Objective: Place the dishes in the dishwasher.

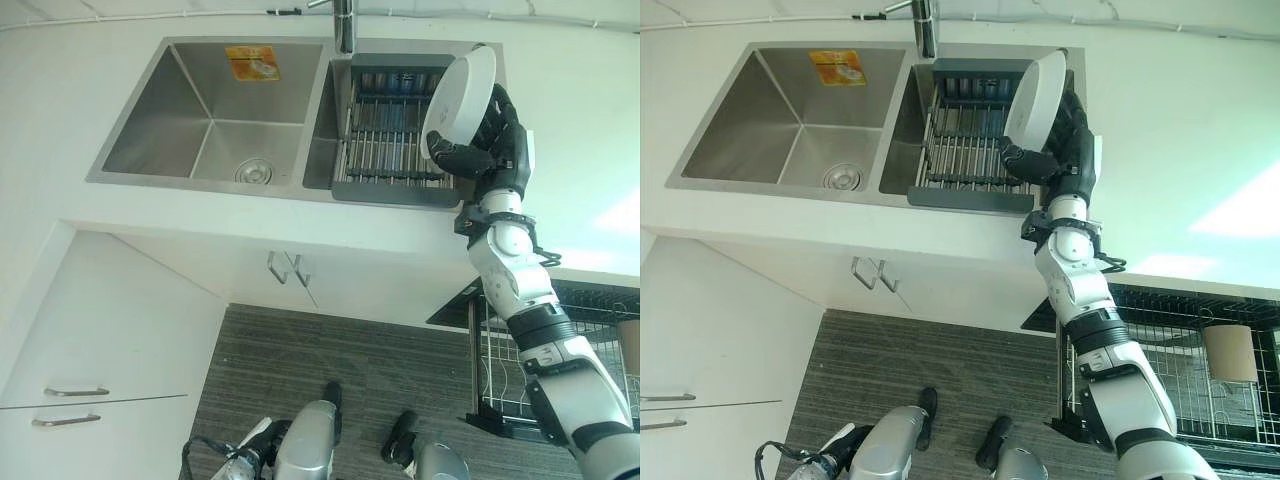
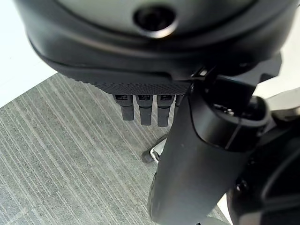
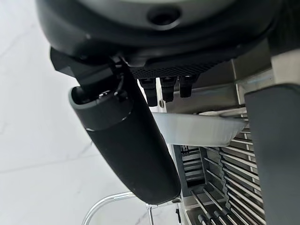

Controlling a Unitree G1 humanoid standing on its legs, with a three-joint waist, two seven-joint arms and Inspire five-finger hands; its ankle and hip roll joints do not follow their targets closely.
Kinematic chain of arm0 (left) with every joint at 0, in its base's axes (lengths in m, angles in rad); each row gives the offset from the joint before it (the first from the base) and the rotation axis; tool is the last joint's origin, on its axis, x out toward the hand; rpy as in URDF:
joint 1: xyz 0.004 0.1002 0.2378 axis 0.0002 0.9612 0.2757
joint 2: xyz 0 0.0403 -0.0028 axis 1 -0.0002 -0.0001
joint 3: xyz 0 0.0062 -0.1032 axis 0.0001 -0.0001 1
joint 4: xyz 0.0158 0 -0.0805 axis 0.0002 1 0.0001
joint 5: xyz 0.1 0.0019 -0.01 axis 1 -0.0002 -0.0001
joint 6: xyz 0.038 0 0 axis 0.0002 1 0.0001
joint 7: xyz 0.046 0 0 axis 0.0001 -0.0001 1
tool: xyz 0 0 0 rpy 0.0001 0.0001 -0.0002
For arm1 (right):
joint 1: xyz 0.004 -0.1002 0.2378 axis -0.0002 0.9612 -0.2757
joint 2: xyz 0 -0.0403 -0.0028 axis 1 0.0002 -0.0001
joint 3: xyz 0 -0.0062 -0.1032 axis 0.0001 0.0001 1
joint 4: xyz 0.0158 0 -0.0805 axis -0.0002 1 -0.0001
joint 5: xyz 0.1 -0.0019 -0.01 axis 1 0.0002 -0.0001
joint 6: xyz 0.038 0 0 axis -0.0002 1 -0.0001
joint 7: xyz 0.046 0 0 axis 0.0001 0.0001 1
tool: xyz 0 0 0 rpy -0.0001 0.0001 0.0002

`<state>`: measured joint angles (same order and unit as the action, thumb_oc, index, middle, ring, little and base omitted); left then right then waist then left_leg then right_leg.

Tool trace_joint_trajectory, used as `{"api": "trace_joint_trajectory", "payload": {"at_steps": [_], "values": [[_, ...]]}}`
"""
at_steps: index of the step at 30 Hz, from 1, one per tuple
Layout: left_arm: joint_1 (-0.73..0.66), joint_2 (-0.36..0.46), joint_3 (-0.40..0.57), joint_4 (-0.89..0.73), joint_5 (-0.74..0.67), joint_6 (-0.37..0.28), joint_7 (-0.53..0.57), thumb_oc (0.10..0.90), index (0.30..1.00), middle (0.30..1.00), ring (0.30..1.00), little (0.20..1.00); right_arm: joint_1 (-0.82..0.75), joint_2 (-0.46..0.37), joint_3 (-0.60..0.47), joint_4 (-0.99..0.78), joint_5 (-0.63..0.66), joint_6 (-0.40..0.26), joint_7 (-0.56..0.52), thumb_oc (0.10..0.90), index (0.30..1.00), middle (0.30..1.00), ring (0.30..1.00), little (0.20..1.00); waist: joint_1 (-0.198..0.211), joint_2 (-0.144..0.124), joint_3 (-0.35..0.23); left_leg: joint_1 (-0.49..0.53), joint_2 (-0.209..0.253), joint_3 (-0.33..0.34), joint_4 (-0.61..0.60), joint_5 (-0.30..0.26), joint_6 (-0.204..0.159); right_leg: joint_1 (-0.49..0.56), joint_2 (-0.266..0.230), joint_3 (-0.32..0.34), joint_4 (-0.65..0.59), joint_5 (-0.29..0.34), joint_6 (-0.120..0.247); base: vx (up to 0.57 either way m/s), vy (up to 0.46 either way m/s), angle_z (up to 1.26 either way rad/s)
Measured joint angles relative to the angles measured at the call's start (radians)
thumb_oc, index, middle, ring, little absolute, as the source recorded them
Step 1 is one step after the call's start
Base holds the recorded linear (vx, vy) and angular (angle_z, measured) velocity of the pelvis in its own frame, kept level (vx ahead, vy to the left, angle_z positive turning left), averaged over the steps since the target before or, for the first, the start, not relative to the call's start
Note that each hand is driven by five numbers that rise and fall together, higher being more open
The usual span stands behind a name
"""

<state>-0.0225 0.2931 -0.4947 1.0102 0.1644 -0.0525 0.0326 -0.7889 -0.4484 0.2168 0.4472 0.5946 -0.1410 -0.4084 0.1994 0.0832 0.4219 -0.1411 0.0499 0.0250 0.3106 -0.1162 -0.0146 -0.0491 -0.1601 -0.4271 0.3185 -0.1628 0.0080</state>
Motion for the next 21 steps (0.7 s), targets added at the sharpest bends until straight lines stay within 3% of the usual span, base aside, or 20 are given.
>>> {"api": "trace_joint_trajectory", "payload": {"at_steps": [2,3,4,11,16,21], "values": [[-0.002,0.0,-0.002,0.0,0.0,0.0,0.0,0.8,0.9,0.9,0.9,0.9,-0.004,0.0,0.0,0.002,0.007,0.0,0.002,0.8,0.9,0.9,0.9,0.9,0.001,0.0,0.0,0.0,-0.001,0.0,0.0,0.0,0.0,0.0,0.0,0.0,-0.001,0.0,0.0,0.0,0.0,0.0],[-0.002,0.0,-0.004,0.0,0.0,0.0,0.0,0.8,0.9,0.9,0.9,0.9,-0.006,0.0,0.0,0.002,0.007,0.0,0.002,0.449,0.373,0.373,0.373,0.373,0.001,0.0,0.0,0.0,-0.001,-0.001,0.0,0.0,0.0,0.0,0.0,0.0,-0.001,0.0,0.0,0.0,0.0,0.0],[-0.002,0.0,-0.008,0.0,0.0,0.0,0.0,0.8,0.9,0.9,0.9,0.9,-0.006,0.0,0.0,0.002,0.007,0.0,0.002,0.4,0.3,0.3,0.3,0.3,0.001,0.0,0.0,0.0,0.0,-0.001,0.0,0.0,0.0,0.0,0.0,0.0,0.0,0.0,0.0,0.0,0.0,0.0],[-0.007,0.001,-0.022,0.002,0.006,-0.022,0.002,0.8,0.9,0.9,0.9,0.9,-0.07,-0.005,0.007,0.067,-0.018,-0.025,-0.035,0.4,0.3,0.3,0.3,0.3,0.022,0.013,0.014,-0.002,-0.001,-0.002,0.002,0.002,0.001,-0.001,-0.001,0.0,0.003,0.0,0.0,-0.01,0.003,0.0],[-0.009,0.0,-0.021,0.01,0.006,-0.024,0.009,0.8,0.9,0.9,0.9,0.9,-0.087,0.001,0.004,0.067,-0.184,-0.107,-0.236,0.4,0.3,0.3,0.3,0.3,0.027,0.022,0.04,-0.017,-0.006,-0.004,0.0,0.007,0.003,-0.016,-0.007,-0.005,0.004,0.001,0.001,-0.04,0.009,0.03],[-0.017,-0.001,-0.021,0.02,0.008,-0.058,0.03,0.8,0.9,0.9,0.9,0.9,-0.087,0.001,0.004,0.067,-0.281,-0.164,-0.312,0.4,0.3,0.3,0.3,0.3,0.024,0.022,0.04,-0.011,-0.004,-0.002,0.0,0.008,0.004,-0.012,-0.006,-0.003,0.005,0.002,0.002,-0.06,-0.021,-0.02]]}}
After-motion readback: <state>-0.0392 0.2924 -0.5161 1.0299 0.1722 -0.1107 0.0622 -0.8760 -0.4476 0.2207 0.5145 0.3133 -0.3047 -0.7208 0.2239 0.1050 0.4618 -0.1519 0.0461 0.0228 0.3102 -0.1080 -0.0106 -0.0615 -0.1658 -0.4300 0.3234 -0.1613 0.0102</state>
